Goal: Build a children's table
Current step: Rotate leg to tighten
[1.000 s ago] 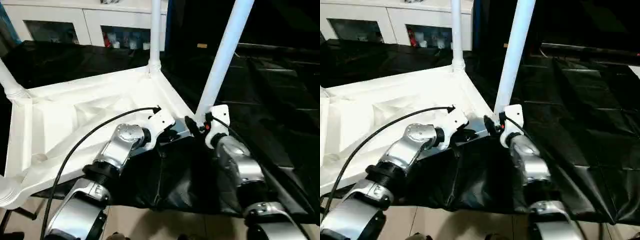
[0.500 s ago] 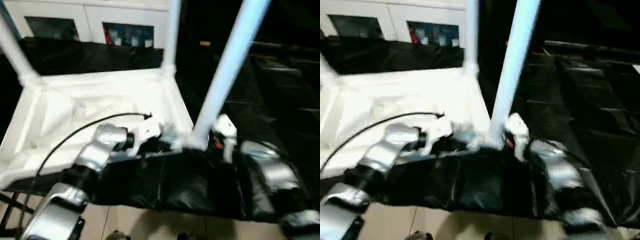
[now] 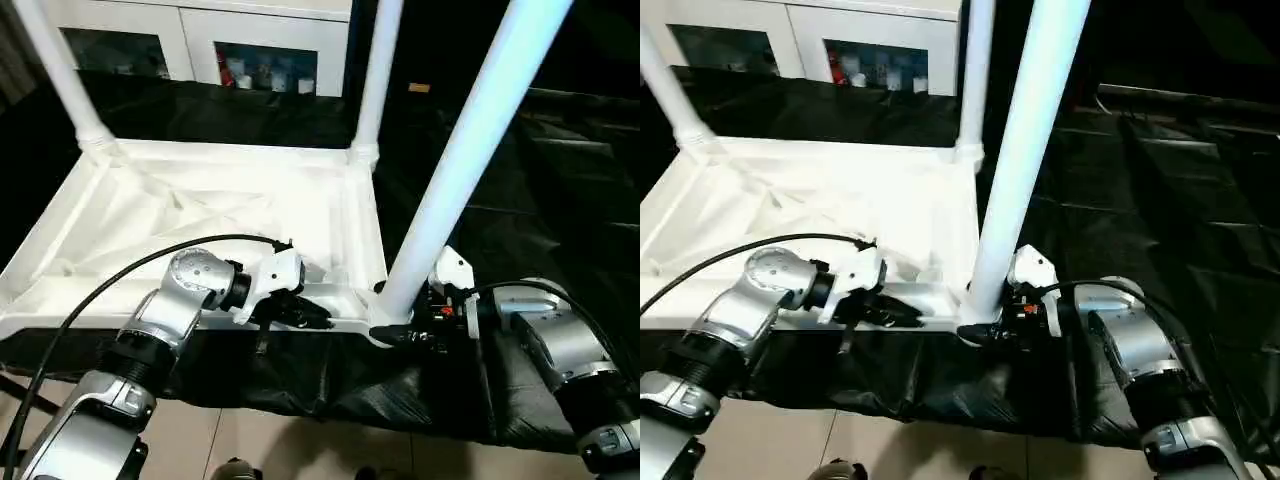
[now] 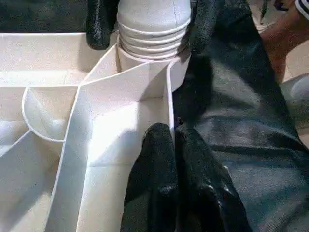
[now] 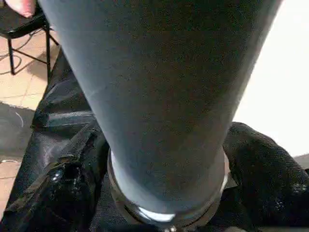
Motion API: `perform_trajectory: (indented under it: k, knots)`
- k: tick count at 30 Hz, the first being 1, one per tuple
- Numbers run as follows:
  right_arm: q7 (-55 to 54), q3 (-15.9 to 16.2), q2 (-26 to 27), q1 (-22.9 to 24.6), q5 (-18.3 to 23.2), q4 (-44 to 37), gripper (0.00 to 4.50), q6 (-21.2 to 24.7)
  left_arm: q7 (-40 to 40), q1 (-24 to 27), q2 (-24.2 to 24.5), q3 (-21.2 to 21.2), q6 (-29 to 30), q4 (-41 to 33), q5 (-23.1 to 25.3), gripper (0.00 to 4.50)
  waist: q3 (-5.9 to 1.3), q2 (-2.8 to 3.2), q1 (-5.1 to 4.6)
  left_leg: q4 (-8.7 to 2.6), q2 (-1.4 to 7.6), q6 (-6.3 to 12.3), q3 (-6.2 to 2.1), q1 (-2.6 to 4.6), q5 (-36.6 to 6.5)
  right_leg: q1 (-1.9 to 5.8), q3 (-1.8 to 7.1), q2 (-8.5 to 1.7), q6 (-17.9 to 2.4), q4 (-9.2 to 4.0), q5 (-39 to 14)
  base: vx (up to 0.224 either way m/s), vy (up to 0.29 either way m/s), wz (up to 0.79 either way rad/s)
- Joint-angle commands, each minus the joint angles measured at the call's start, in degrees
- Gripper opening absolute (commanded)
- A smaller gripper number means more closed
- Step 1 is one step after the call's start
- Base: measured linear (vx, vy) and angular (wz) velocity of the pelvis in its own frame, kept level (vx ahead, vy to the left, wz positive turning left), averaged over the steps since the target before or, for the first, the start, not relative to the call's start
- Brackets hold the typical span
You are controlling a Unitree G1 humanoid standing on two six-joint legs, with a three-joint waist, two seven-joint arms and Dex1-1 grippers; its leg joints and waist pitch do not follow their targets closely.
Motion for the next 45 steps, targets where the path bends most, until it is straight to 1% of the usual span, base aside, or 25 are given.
perform_trajectory:
  k: [1,4,8,9,11,13,15,20,21,22,24,25,26,27,30,31,32,33,34,35,36,38,39,42,45]
  knots:
    - [0.8,0.75,-0.67,-0.05,-0.47,-0.78,3.53,0.36,-1.48,0.44,-0.31,-1.29,-0.33,-1.56,-0.02,0.0,-3.24,-0.33,-0.11,-3.28,1.38,3.8,0.36,0.5,-12.33,3.11,2.05,-3.53,-12.85,-3.73,-12.81,0.0,0.0,0.0]
    - [-1.28,-0.4,0.49,1.05,0.95,-1.96,3.23,1.97,-0.53,0.46,-1.02,-0.1,1.58,-1.74,-0.96,0.0,-3.28,-0.49,-0.13,-3.26,1.36,3.82,0.38,0.5,-11.83,3.17,2.08,-3.55,-12.72,-3.74,-12.76,0.0,0.0,0.0]
    - [-4.11,-1.17,1.71,1.9,1.15,-2.54,3.08,3.16,2.12,0.24,-1.92,0.27,2.85,-1.48,-0.33,0.0,-3.23,-0.4,-0.11,-3.29,1.34,3.64,0.32,0.42,-11.71,3.15,2.1,-3.59,-12.41,-3.78,-13.0,0.0,0.0,0.0]
    - [-9.29,-1.47,3.71,2.5,-0.49,-1.78,2.97,3.08,6.73,-0.47,-3.01,-0.3,4.65,-0.24,1.47,0.0,-3.24,-0.49,-0.39,-3.36,1.33,3.33,0.32,0.41,-12.2,2.96,2.13,-3.58,-12.11,-3.83,-13.96,0.0,0.0,0.0]
    - [-15.72,-2.24,6.2,2.43,-2.17,-0.26,2.89,2.75,10.23,-0.91,-4.38,-0.64,5.52,0.89,2.73,0.0,-2.95,-0.44,-0.63,-3.52,1.13,2.41,0.18,0.47,-14.18,2.68,2.15,-3.76,-11.03,-4.41,-18.85,0.0,0.0,0.0]
    - [-15.72,-2.24,6.2,2.43,-2.17,-0.26,2.89,2.75,10.23,-0.91,-4.38,-0.64,5.52,0.89,2.73,0.0,-2.94,-0.56,-0.6,-3.68,1.02,1.68,-0.03,0.61,-15.06,2.78,2.17,-3.79,-9.14,-4.87,-22.69,0.0,0.0,0.0]
    - [-15.72,-2.24,6.2,2.43,-2.17,-0.26,2.89,2.75,10.23,-0.91,-4.38,-0.64,5.52,0.89,2.73,0.0,-2.9,-0.53,-0.69,-3.75,1.06,1.83,-0.08,0.6,-15.56,2.73,2.2,-3.67,-8.67,-4.91,-22.74,0.0,0.0,0.0]
    - [-18.73,-2.7,7.37,2.25,-2.83,0.49,2.79,2.68,11.48,-1.02,-5.07,-0.62,5.8,1.31,3.04,0.0,-2.98,-0.45,-0.82,-3.72,1.12,2.21,0.0,0.56,-14.86,2.73,2.28,-3.55,-9.84,-4.5,-18.79,0.0,0.0,0.0]
    - [-38.03,-5.63,16.89,0.71,-5.02,5.78,2.79,2.77,22.7,-3.38,-12.69,-0.28,9.12,4.26,4.83,0.0,-2.8,-0.54,-1.21,-3.73,1.12,1.46,0.21,0.45,-14.49,2.42,2.41,-3.5,-10.12,-4.47,-18.71,0.0,0.0,0.0]
    - [-43.62,-6.47,19.62,0.13,-5.6,7.39,2.79,2.77,25.91,-4.14,-14.96,-0.2,9.98,5.12,5.33,0.0,-2.57,-0.3,-1.47,-3.97,0.89,-0.68,-0.13,0.9,-17.18,2.13,2.13,-3.74,-9.26,-5.03,-24.67,0.0,0.0,0.0]
    - [-47.71,-6.94,21.71,-0.57,-5.73,8.49,2.79,2.4,28.34,-4.74,-17.04,-0.06,10.5,5.58,5.67,0.0,-2.81,-0.62,-1.9,-4.06,0.69,-1.68,-0.51,0.99,-18.38,2.53,1.95,-3.8,-7.73,-5.2,-28.01,0.0,0.0,0.0]
    - [-48.16,-7.05,22.58,-0.92,-5.23,8.6,2.79,1.96,28.88,-4.85,-17.94,-0.15,10.37,5.53,5.76,0.0,-2.87,-0.71,-1.95,-4.01,0.73,-0.3,-0.39,1.07,-18.37,2.43,2.09,-3.77,-7.02,-5.56,-26.84,0.0,0.0,0.0]
    - [-48.18,-7.06,22.62,-0.93,-5.21,8.61,2.79,1.94,28.89,-4.86,-17.97,-0.15,10.37,5.53,5.77,0.0,-2.87,-0.71,-1.95,-4.01,0.73,-0.3,-0.39,1.07,-18.37,2.43,2.09,-3.77,-7.02,-5.56,-26.84,0.0,0.0,0.0]
    - [-48.35,-6.98,23.0,-0.99,-5.29,8.42,2.79,1.83,28.81,-4.77,-18.28,-0.32,10.14,5.33,5.71,0.0,-2.86,-0.86,-1.98,-3.93,0.54,1.09,-0.19,0.99,-18.71,2.38,2.12,-3.56,-7.07,-5.6,-25.38,0.0,0.0,0.0]
    - [-48.14,-6.34,23.87,-1.02,-5.92,8.1,2.79,0.72,28.64,-4.05,-18.68,-0.86,10.26,4.25,5.52,0.0,-3.05,-0.76,-1.84,-3.97,0.62,2.15,-0.17,0.71,-17.28,2.63,2.12,-3.79,-7.24,-5.47,-24.15,0.0,0.0,0.0]
    - [-48.06,-6.52,24.21,-0.94,-5.88,7.98,3.11,0.69,28.85,-3.71,-18.55,-0.95,10.39,3.91,5.72,0.0,-3.03,-0.85,-1.9,-4.02,0.61,2.27,-0.16,0.65,-17.27,2.67,2.04,-3.69,-7.25,-5.45,-24.23,0.0,0.0,0.0]
    - [-47.21,-6.79,24.46,-0.81,-5.38,7.75,3.11,1.06,28.85,-3.42,-18.31,-0.96,10.35,3.66,5.9,0.0,-3.03,-0.85,-1.9,-4.02,0.61,2.27,-0.16,0.65,-17.27,2.67,2.04,-3.69,-7.25,-5.45,-24.23,0.0,0.0,0.0]
    - [-46.61,-7.0,24.61,-0.68,-5.11,7.51,3.44,1.19,28.8,-3.2,-18.08,-0.85,10.25,3.54,6.03,0.0,-2.96,-0.76,-1.95,-4.13,0.64,2.25,-0.24,0.56,-17.57,2.68,1.99,-3.77,-7.01,-5.53,-25.3,0.0,0.0,0.0]
    - [-46.99,-7.32,25.02,-0.7,-5.2,7.73,3.47,0.87,29.18,-3.02,-18.05,-0.41,10.09,3.77,6.67,0.0,-3.03,-0.96,-1.94,-4.08,0.62,2.21,-0.21,0.62,-17.67,2.6,1.98,-3.8,-6.68,-5.64,-26.25,0.0,0.0,0.0]
    - [-46.92,-7.36,25.02,-0.68,-5.17,7.7,3.47,0.85,29.19,-2.97,-17.98,-0.35,10.03,3.77,6.76,0.0,-3.03,-0.88,-1.93,-4.11,0.68,2.2,-0.24,0.67,-17.61,2.57,2.01,-3.85,-6.63,-5.65,-26.36,0.0,0.0,0.0]
    - [-46.52,-7.29,24.74,-0.49,-5.05,7.3,3.66,0.56,29.01,-2.65,-17.54,-0.23,9.72,3.61,6.94,0.0,-3.05,-0.99,-1.99,-4.14,0.72,2.22,-0.25,0.63,-17.54,2.58,2.01,-3.86,-6.56,-5.7,-26.48,0.0,0.0,0.0]
    - [-46.27,-7.11,24.46,-0.32,-4.86,7.01,3.81,0.34,28.98,-2.4,-17.19,-0.27,9.57,3.4,6.98,0.0,-3.07,-0.97,-1.95,-4.16,0.77,2.14,-0.28,0.65,-17.58,2.57,2.01,-3.91,-6.48,-5.68,-26.59,0.0,0.0,0.0]
    - [-45.87,-7.03,24.17,-0.2,-4.73,6.69,3.81,0.39,28.72,-2.23,-16.91,-0.33,9.33,3.21,6.95,0.0,-3.1,-1.08,-2.04,-4.19,0.77,2.13,-0.26,0.59,-17.57,2.58,2.02,-3.84,-6.59,-5.59,-25.97,0.0,0.0,0.0]
    - [-41.43,-6.86,19.69,0.85,-4.01,3.73,4.14,0.44,24.36,-0.5,-13.39,-0.51,6.57,0.87,5.8,0.0,-3.22,-1.1,-1.95,-4.22,0.89,2.66,-0.32,0.31,-16.69,2.87,2.02,-3.89,-6.79,-5.3,-24.18,0.0,0.0,0.0]
    - [-38.67,-6.86,17.01,1.26,-3.97,2.5,4.39,-0.09,22.07,0.16,-11.64,-0.5,5.7,0.0,5.28,0.0,-3.54,-1.04,-1.82,-3.83,0.9,3.24,0.02,0.29,-14.03,2.84,2.16,-3.88,-8.07,-4.86,-19.95,0.0,0.0,0.0]
